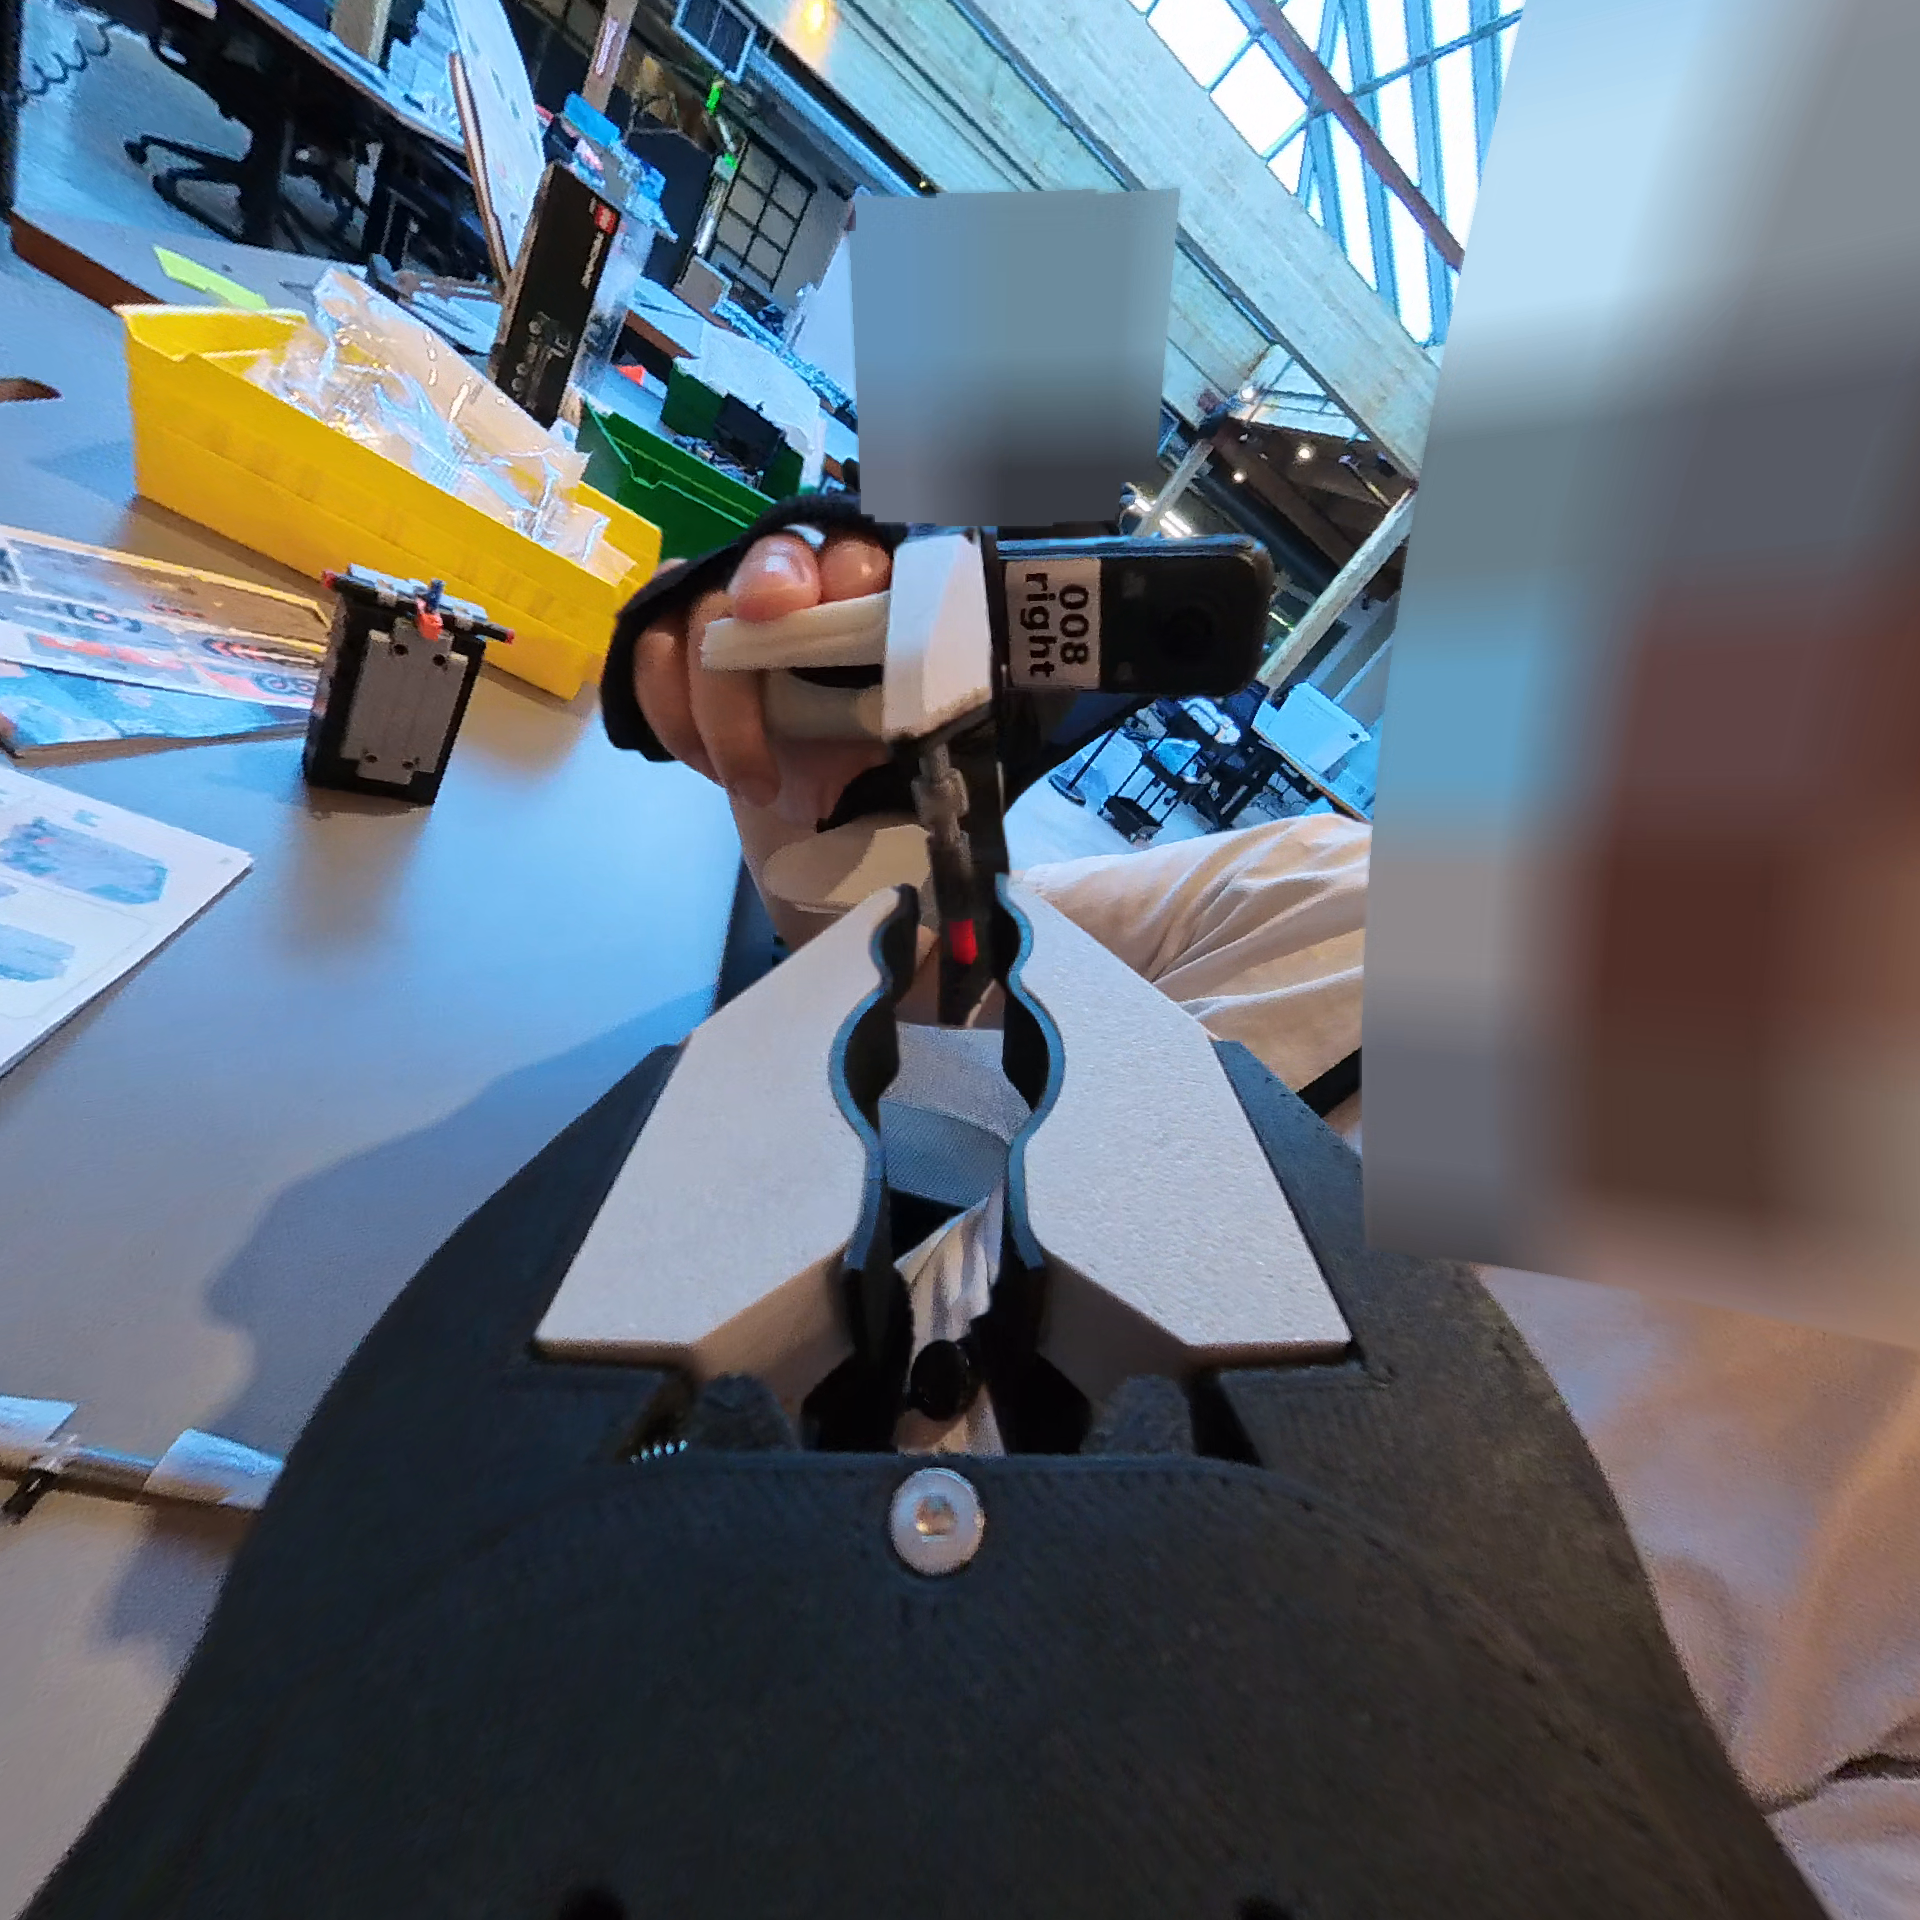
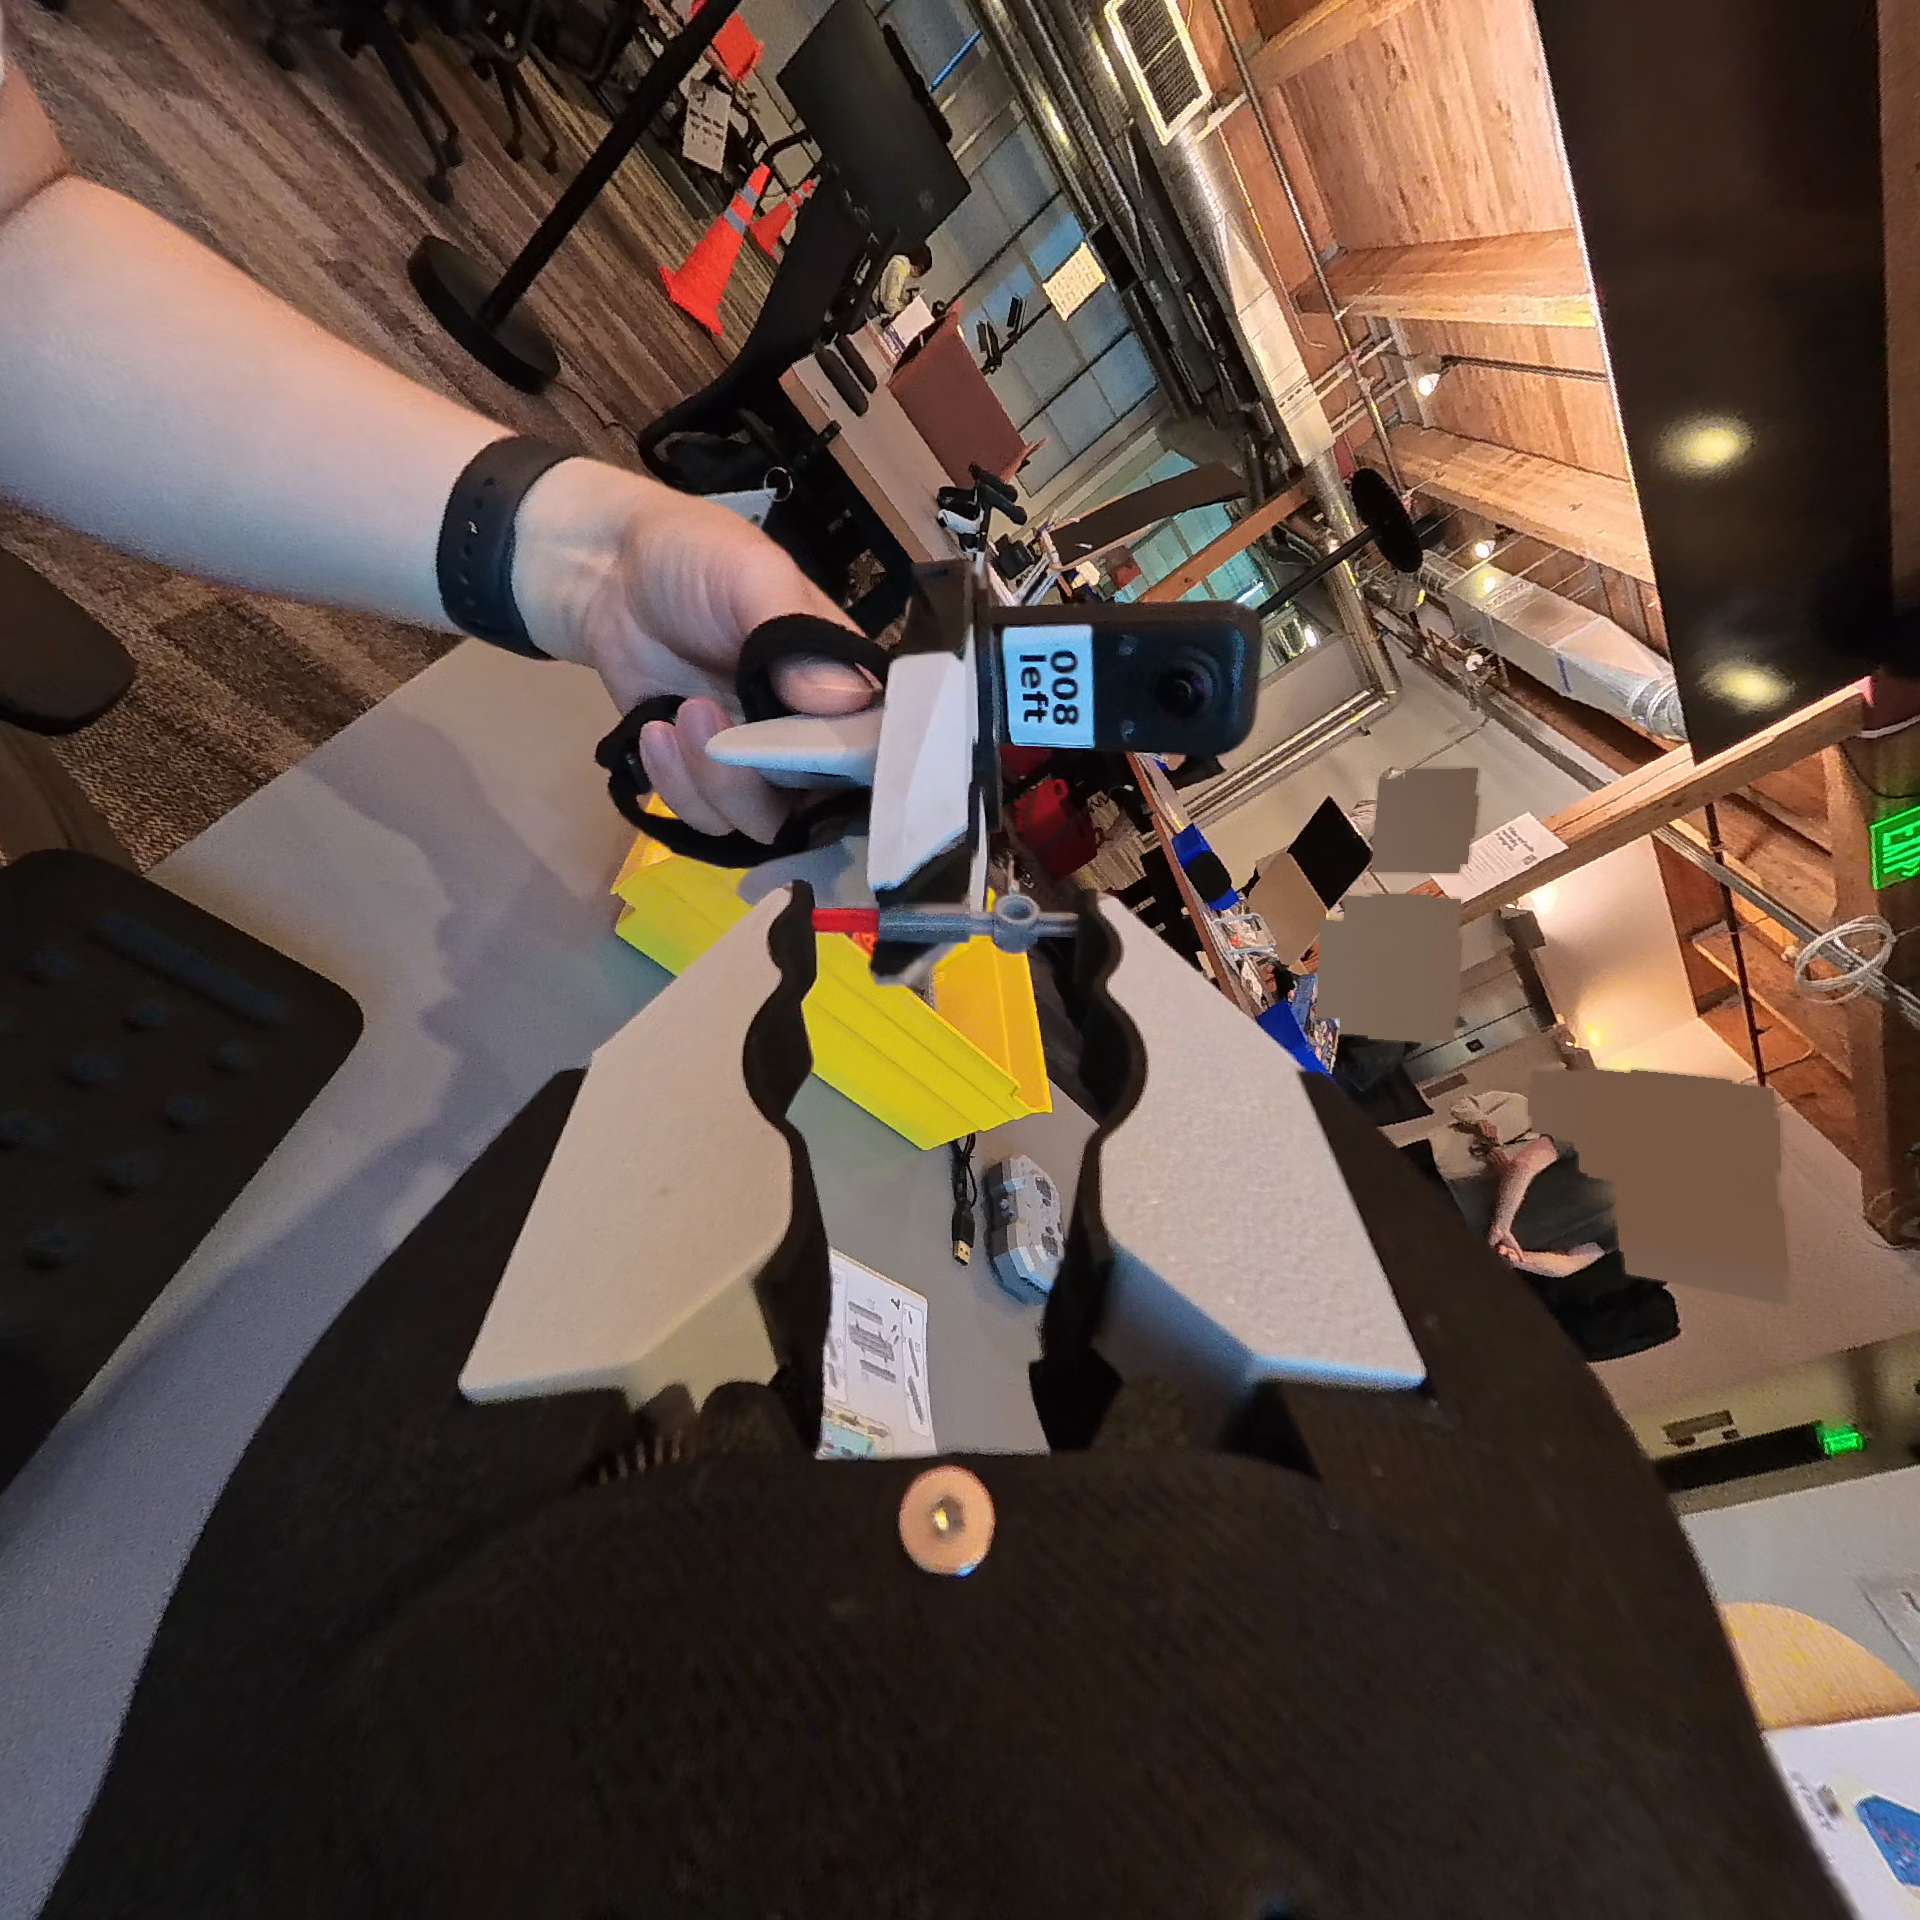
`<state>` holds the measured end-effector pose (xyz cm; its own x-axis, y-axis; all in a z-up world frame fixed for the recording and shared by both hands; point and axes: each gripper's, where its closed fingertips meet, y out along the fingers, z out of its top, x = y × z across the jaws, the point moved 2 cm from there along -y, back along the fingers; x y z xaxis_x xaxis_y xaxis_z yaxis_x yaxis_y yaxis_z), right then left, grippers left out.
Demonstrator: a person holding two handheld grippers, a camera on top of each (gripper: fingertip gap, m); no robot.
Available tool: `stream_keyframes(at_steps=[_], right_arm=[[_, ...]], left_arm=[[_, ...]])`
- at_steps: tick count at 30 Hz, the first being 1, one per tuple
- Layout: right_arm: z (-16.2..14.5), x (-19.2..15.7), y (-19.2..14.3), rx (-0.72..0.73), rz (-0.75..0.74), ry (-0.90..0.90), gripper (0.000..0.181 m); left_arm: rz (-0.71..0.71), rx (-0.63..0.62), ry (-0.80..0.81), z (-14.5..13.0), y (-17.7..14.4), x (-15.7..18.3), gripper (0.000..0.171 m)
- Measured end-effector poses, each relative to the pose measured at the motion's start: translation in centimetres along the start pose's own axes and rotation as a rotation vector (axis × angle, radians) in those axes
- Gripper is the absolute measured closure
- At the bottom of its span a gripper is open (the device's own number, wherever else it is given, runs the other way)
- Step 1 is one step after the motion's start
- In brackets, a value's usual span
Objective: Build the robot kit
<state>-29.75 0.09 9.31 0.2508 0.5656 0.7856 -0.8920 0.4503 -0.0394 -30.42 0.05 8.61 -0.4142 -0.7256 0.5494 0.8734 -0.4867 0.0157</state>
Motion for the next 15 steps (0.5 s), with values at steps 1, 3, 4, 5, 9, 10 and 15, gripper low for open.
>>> stream_keyframes(at_steps=[1,3,4,5,9,10,15], right_arm=[[0.03,-0.11,0.05,0.003,0.001,-0.010,0.132],[0.05,-0.16,0.06,0.003,0.001,-0.012,0.132],[0.10,-0.17,0.03,0.006,0.001,-0.014,0.132],[0.24,-0.23,-0.03,0.014,0.003,-0.016,0.132],[0.28,-0.42,-0.14,0.008,0.008,-0.034,0.132],[0.27,-0.43,-0.15,0.012,0.007,-0.034,0.133],[0.32,-0.51,-0.17,0.023,0.008,-0.036,0.134]], left_arm=[[-0.002,0.005,0.006,-0.10,0.10,0.07,0.167],[0.003,0.019,0.025,-0.11,0.18,0.07,0.167],[0.001,0.023,0.022,-0.12,0.21,0.11,0.167],[-0.009,0.023,0.009,-0.15,0.27,0.23,0.167],[-0.015,0.008,-0.024,-0.32,0.41,0.33,0.167],[-0.011,0.005,-0.026,-0.32,0.41,0.34,0.167],[0.005,-0.001,-0.030,-0.37,0.45,0.42,0.167]])
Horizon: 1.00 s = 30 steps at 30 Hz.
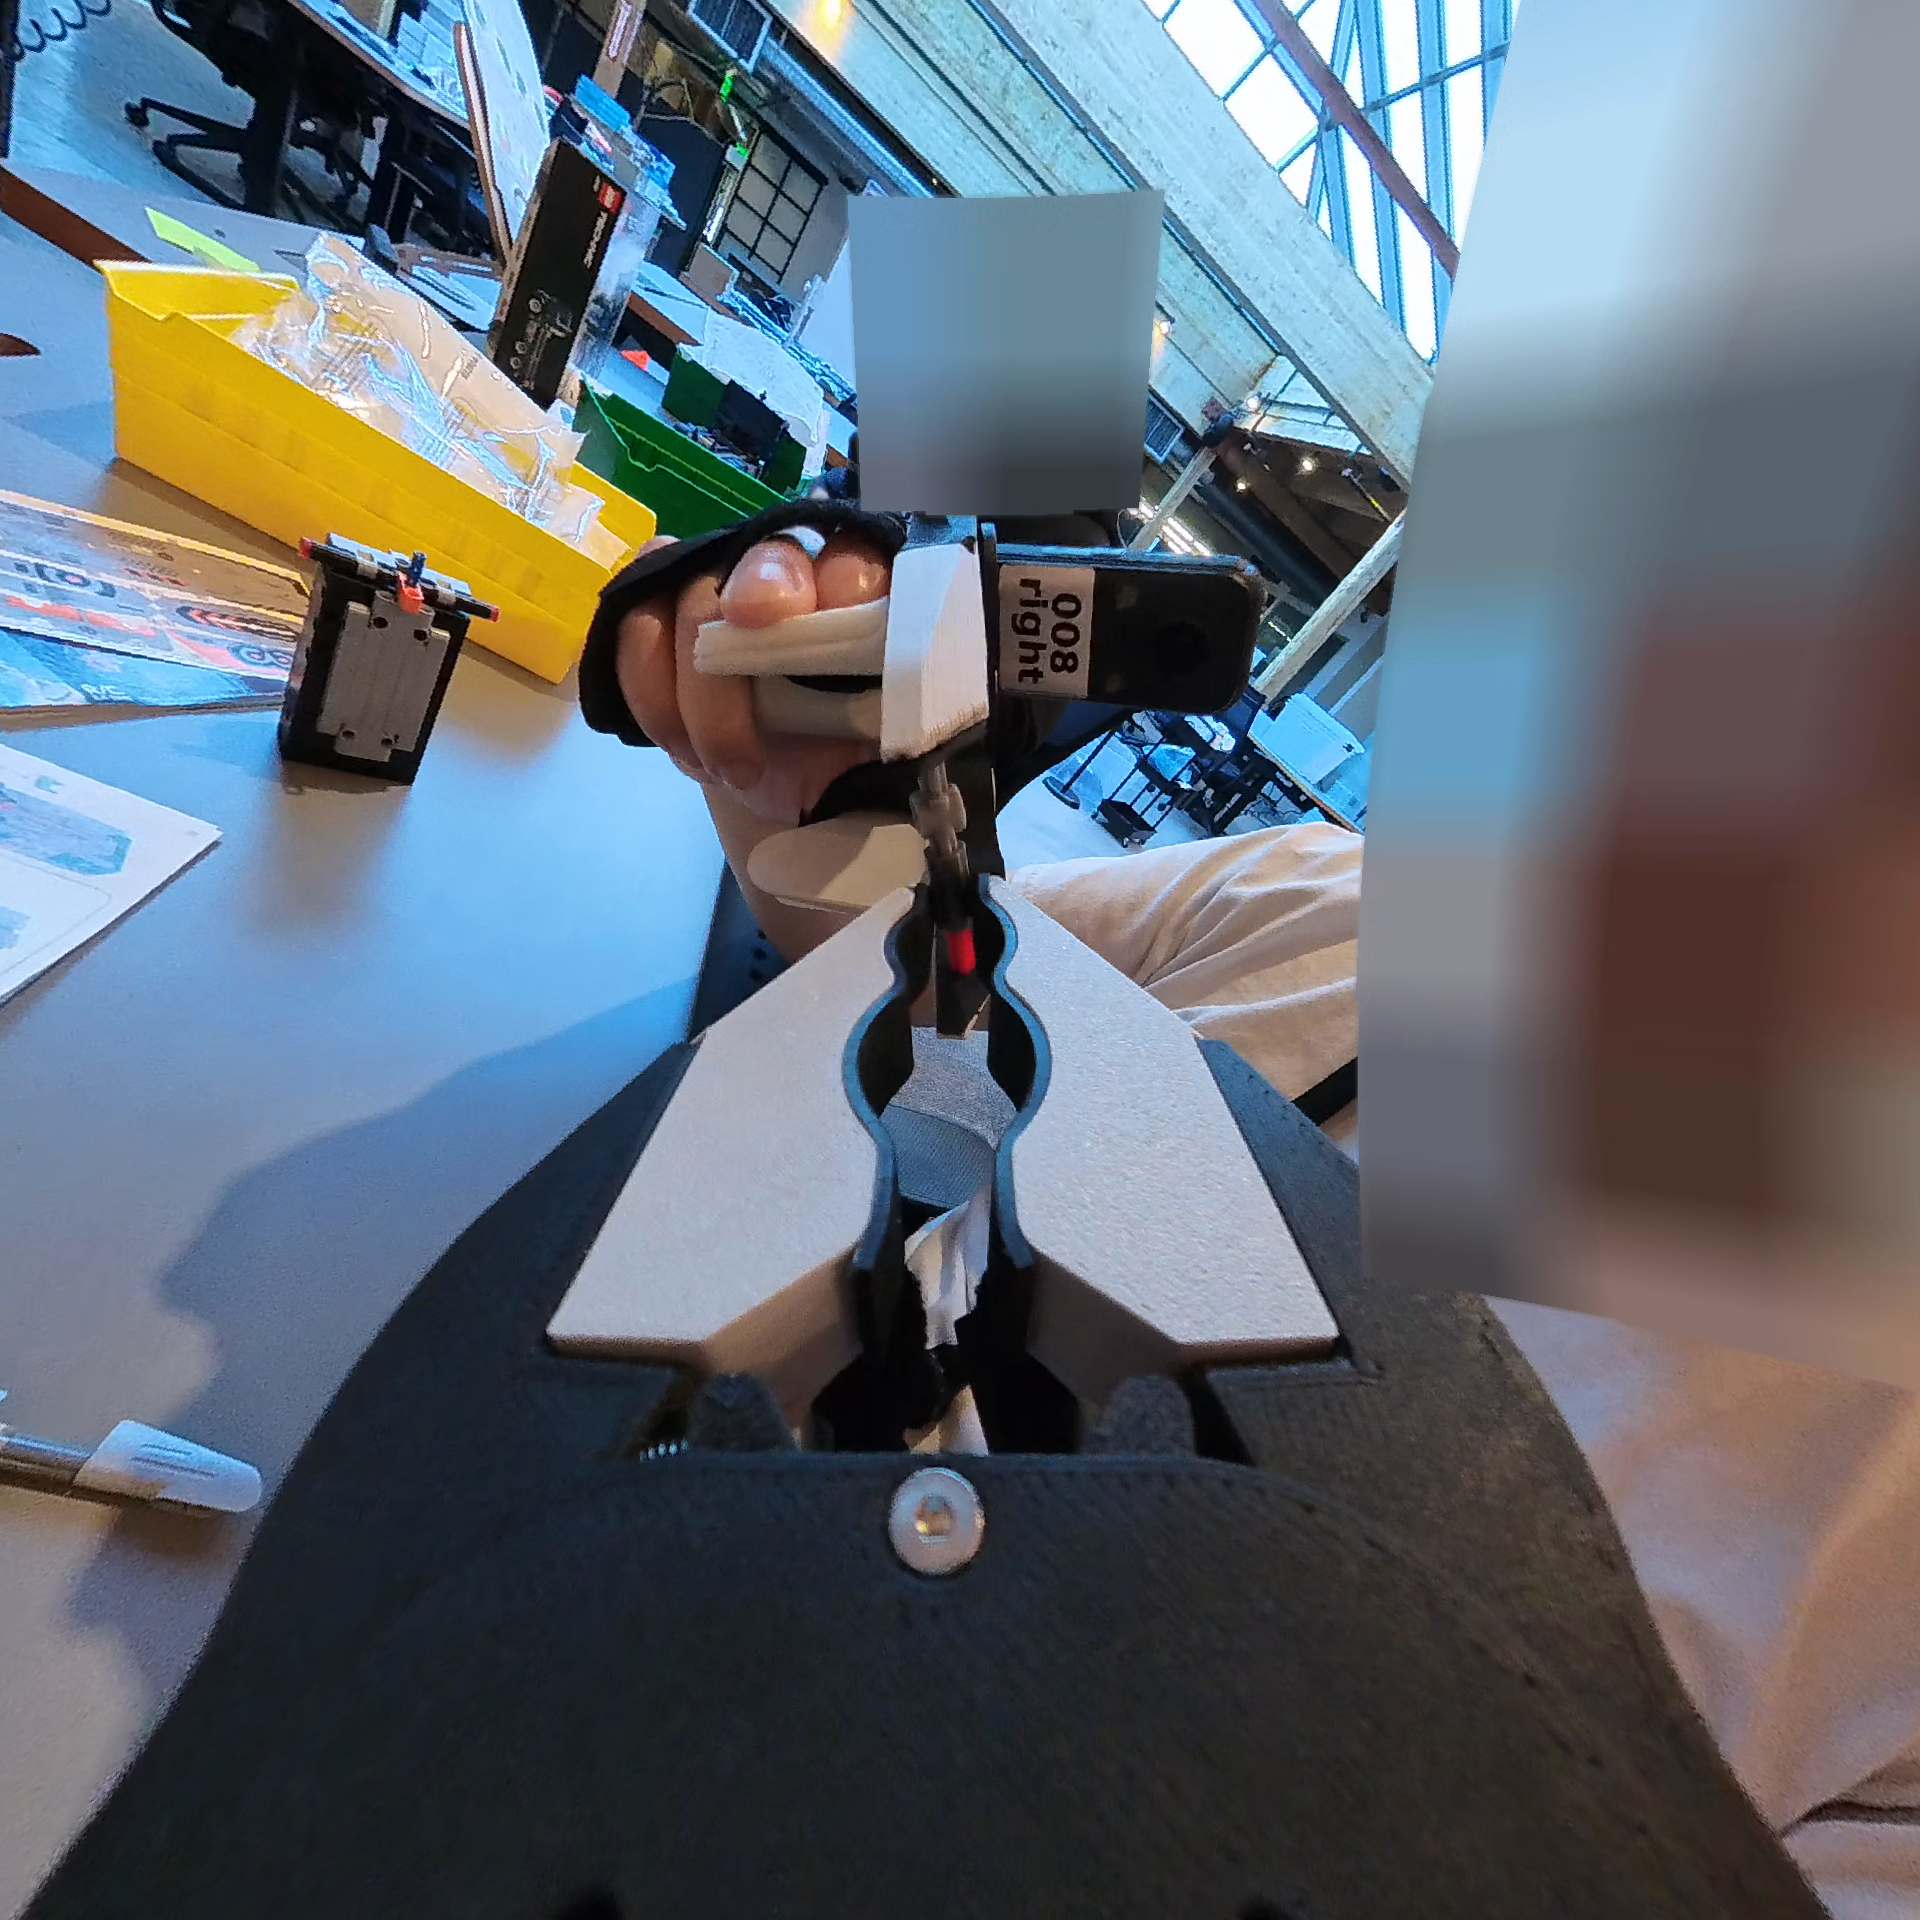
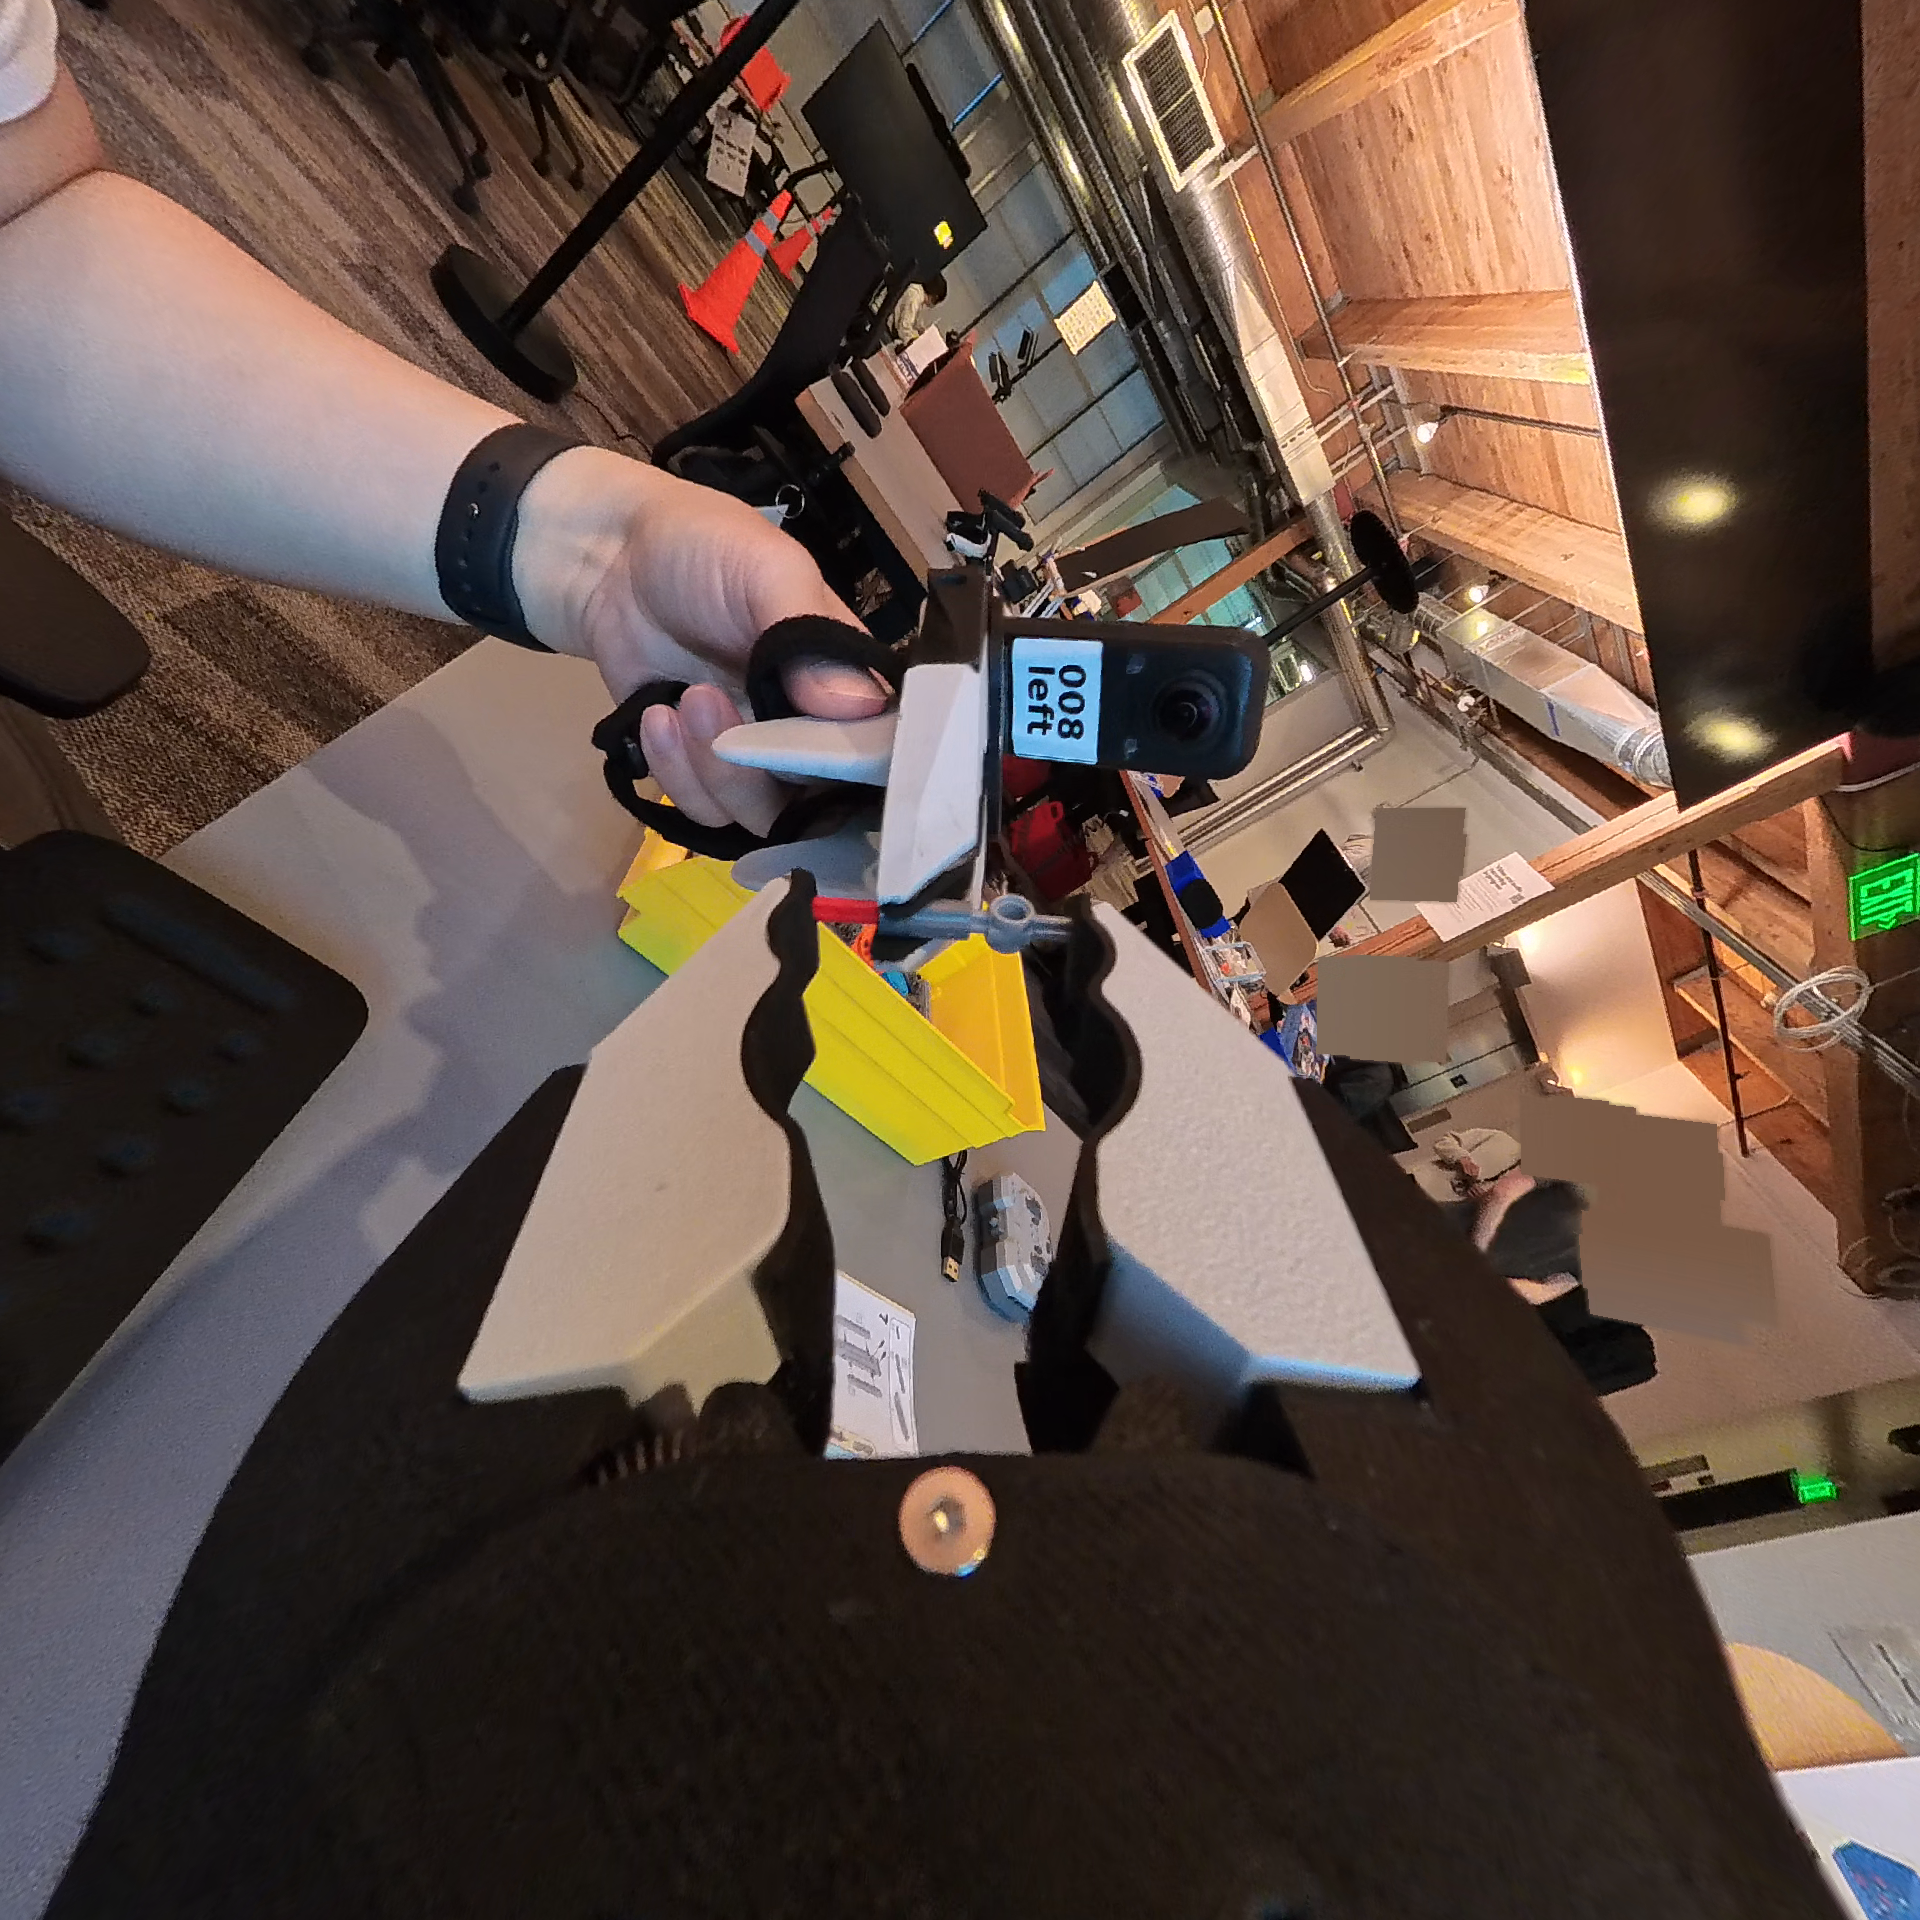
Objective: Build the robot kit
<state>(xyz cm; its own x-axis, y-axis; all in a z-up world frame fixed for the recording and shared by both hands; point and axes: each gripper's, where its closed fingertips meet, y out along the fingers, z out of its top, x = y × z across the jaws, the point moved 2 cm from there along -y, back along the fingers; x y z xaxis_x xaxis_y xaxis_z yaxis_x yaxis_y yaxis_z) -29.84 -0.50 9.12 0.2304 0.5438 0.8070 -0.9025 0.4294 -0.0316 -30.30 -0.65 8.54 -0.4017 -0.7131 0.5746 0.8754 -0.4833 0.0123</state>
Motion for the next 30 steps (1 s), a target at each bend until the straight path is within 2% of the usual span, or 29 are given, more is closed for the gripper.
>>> stream_keyframes(at_steps=[21,27,30], right_arm=[[-0.07,-0.16,0.16,0.003,0.000,-0.003,0.142],[-0.31,0.19,0.56,0.005,0.004,0.038,0.140],[-0.12,0.50,0.42,0.013,-0.005,0.050,0.130]], left_arm=[[-0.003,0.009,-0.020,-0.19,-0.17,0.00,0.167],[0.017,0.042,-0.018,0.16,-0.55,-0.35,0.167],[-0.002,0.038,-0.027,0.17,-0.46,-0.18,0.167]])
